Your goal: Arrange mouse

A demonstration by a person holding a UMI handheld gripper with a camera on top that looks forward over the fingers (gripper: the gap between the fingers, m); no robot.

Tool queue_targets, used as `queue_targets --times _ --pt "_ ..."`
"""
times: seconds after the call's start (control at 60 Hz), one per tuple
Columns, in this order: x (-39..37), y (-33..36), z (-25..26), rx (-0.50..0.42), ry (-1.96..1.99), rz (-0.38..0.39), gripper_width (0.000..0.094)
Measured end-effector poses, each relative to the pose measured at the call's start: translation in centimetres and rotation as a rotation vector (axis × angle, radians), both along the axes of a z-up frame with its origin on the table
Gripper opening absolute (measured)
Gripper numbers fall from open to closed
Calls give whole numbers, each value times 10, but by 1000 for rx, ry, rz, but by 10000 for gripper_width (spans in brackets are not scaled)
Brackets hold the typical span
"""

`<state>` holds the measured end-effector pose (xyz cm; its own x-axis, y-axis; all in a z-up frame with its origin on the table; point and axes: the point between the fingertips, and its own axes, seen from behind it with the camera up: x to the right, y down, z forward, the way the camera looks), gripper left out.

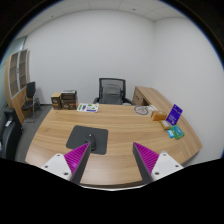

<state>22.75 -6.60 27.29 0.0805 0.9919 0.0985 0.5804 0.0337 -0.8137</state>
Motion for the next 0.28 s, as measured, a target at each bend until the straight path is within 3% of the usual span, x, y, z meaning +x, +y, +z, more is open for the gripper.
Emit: queue_targets --times 0.283 --pt "34 15 0 -32 -5 -4 861"
